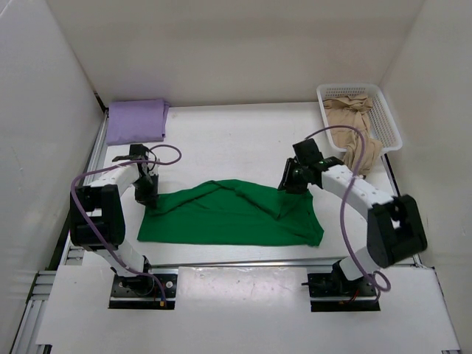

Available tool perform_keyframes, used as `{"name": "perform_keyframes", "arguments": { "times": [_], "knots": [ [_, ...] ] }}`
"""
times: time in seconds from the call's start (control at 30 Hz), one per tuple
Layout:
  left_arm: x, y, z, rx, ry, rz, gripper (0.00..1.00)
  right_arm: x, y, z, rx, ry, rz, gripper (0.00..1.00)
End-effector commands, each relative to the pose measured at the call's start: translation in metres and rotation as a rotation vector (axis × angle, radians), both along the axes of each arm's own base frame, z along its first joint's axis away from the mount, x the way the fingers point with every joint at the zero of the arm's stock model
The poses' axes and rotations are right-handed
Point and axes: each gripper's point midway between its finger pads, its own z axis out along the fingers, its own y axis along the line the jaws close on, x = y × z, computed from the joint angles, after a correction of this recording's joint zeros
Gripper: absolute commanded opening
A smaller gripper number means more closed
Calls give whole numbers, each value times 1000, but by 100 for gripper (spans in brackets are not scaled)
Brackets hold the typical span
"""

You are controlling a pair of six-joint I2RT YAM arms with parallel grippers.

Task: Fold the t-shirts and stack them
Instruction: Fold the other side of the tshirt into a rectangle

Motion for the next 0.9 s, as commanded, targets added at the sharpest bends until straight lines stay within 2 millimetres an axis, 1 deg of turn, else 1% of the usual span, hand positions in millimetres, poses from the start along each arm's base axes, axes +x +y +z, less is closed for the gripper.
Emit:
{"name": "perform_keyframes", "arguments": {
  "times": [0.0,0.03,0.1,0.17,0.2,0.23,0.33,0.37,0.4,0.43,0.5,0.53,0.6,0.63,0.7,0.73,0.77,0.8,0.87],
  "knots": [
    [14,2,10,11,-53,2,10,8,3,-15,-21,82,12,39],
    [14,2,10,11,-53,2,10,7,3,-25,-38,120,12,39],
    [14,2,10,11,-53,2,10,5,2,-31,-50,149,12,40],
    [14,2,10,11,-53,2,10,1,1,-37,-58,168,12,43],
    [14,2,10,11,-53,2,10,-2,1,-40,-51,184,7,46],
    [14,2,10,11,-53,2,10,-2,1,-40,-51,184,7,47],
    [17,4,12,20,-63,4,10,-6,1,-50,-51,214,2,48],
    [17,4,12,20,-63,4,10,-4,2,-49,-47,206,2,48],
    [17,4,12,20,-63,4,10,-6,2,-56,-56,226,2,48],
    [21,4,15,21,-72,4,10,-3,3,-56,-52,217,2,48],
    [18,4,14,20,-63,4,10,-2,3,-63,-56,225,2,48],
    [18,4,14,20,-63,4,10,-3,5,-62,-48,229,6,45],
    [18,4,14,20,-63,4,10,1,6,-65,-51,236,6,42],
    [18,4,14,20,-63,4,10,3,7,-65,-47,227,6,39],
    [18,4,14,20,-63,4,10,4,6,-65,-55,224,2,35],
    [18,4,14,20,-63,4,10,8,5,-63,-66,207,5,32],
    [18,4,14,20,-63,4,10,8,5,-63,-66,207,5,32],
    [18,4,14,20,-63,4,10,13,5,-58,-67,185,1,32],
    [16,5,14,29,-54,6,10,14,3,-55,-78,168,6,32]
  ]
}}
